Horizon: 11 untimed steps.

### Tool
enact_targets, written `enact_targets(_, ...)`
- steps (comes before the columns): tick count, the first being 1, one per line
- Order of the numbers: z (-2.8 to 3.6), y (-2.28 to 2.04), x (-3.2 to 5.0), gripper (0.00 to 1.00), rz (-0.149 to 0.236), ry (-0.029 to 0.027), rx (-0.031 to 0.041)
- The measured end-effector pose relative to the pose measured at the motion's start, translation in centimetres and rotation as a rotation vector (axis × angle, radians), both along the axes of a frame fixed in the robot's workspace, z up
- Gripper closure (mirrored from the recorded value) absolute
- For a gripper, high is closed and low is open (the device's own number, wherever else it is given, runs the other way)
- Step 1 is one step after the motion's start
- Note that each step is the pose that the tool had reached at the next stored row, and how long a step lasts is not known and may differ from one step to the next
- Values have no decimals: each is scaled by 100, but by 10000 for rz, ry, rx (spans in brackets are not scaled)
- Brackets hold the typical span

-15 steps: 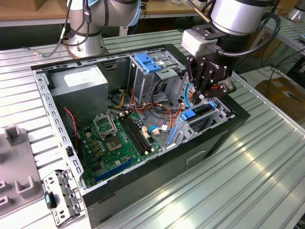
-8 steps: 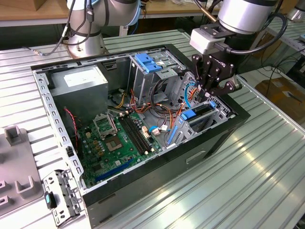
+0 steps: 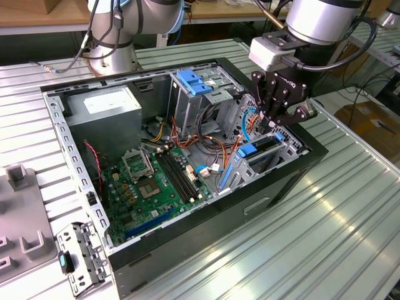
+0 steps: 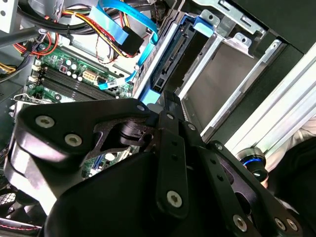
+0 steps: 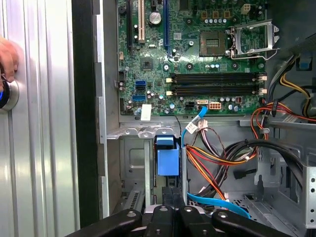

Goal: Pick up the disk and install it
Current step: 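Insert the first disk wire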

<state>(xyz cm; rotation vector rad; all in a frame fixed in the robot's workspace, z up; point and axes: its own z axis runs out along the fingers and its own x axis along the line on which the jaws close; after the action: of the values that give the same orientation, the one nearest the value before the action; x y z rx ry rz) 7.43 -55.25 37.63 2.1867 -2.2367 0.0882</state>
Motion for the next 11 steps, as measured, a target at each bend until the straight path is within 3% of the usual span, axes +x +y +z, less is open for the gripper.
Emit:
enact_targets(3,0,0,3,89,1,0,0)
enact_targets(5,0,-1,48,89,25,31,0)
enact_targets(7,0,0,172,89,46,112,0)
enact_targets(11,-2,2,331,89,86,189,-1)
